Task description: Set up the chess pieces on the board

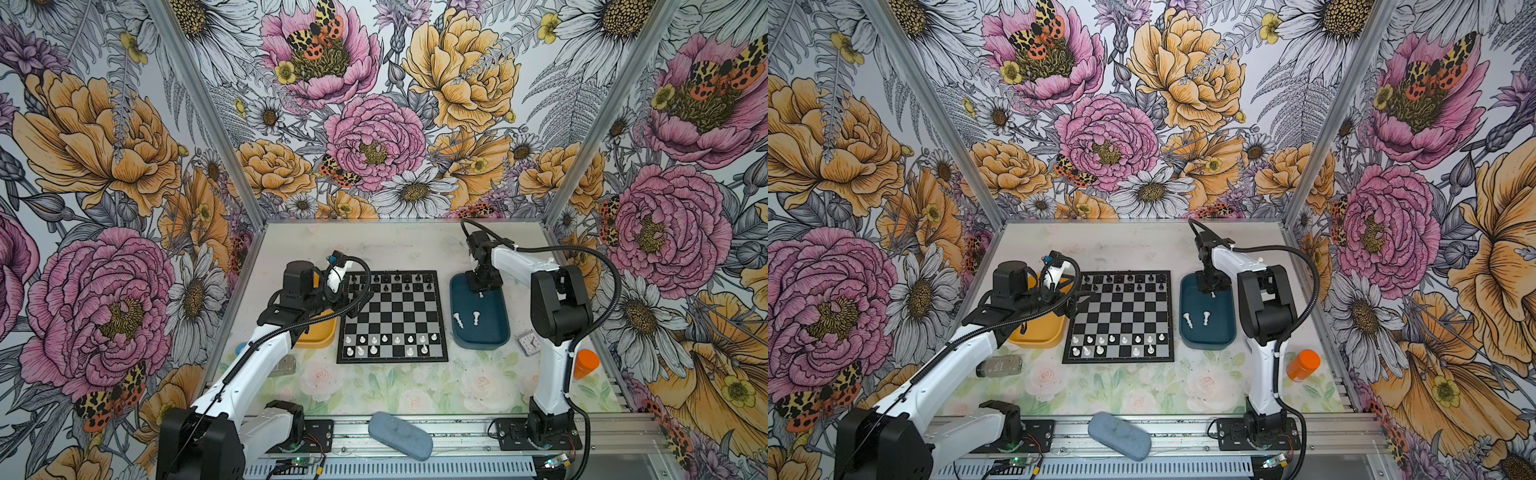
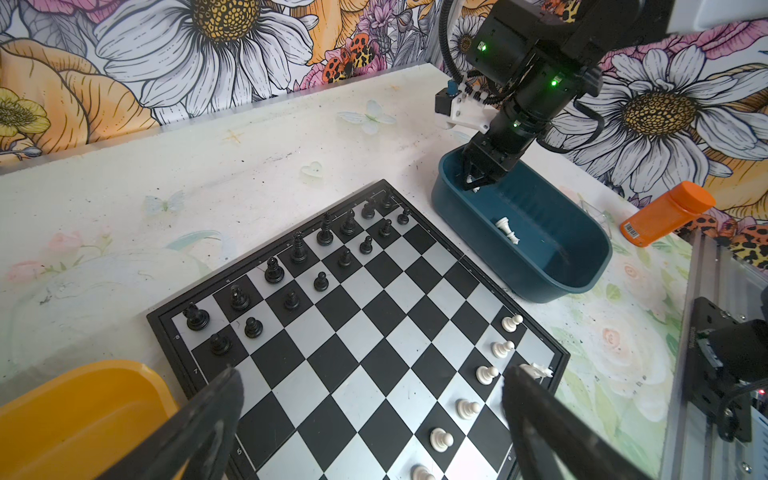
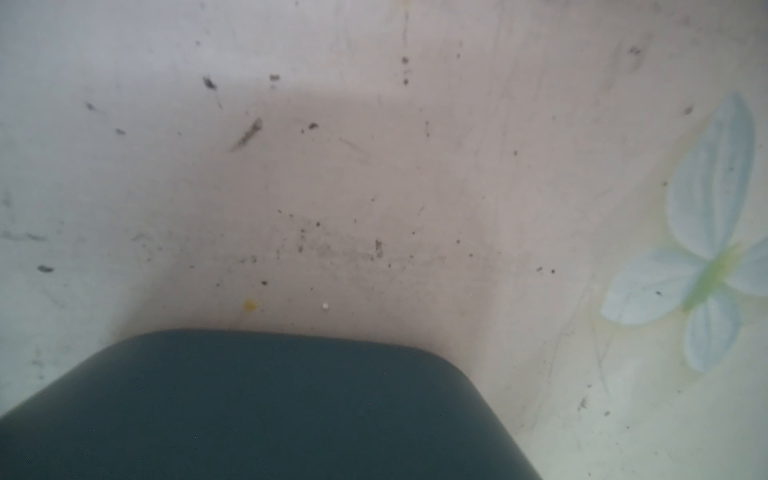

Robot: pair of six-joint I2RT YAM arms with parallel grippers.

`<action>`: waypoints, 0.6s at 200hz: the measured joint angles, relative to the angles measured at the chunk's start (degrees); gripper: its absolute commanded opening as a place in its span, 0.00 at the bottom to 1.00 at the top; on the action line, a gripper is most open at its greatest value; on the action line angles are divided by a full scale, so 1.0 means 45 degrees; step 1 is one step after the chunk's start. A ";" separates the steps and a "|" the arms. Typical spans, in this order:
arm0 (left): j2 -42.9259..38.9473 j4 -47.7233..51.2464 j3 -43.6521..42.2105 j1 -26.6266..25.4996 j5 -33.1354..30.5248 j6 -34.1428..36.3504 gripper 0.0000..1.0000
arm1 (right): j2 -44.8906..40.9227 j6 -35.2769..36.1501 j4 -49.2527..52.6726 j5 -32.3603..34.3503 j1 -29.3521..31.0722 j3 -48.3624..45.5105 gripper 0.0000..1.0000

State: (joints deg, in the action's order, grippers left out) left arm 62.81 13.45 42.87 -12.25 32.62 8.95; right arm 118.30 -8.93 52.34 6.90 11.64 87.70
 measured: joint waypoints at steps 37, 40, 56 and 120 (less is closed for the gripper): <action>0.0000 0.0005 0.0000 0.0000 0.0000 0.0000 0.98 | 0.0151 0.0015 -0.0087 -0.0175 -0.0024 0.0000 0.35; 0.0000 0.0005 0.0000 0.0000 0.0000 0.0005 0.98 | 0.0155 0.0015 -0.0083 -0.0180 -0.0024 0.0000 0.35; 0.0000 0.0005 0.0000 0.0000 0.0000 0.0000 0.98 | 0.0160 0.0015 -0.0092 -0.0223 -0.0024 0.0000 0.34; 0.0000 0.0005 0.0000 0.0000 0.0000 0.0000 0.98 | 0.0219 0.0112 -0.0107 -0.0364 -0.0097 0.0039 0.29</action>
State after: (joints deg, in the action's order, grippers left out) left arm 62.81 13.47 42.87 -12.25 32.62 8.95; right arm 119.28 -8.43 51.86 5.26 11.20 87.88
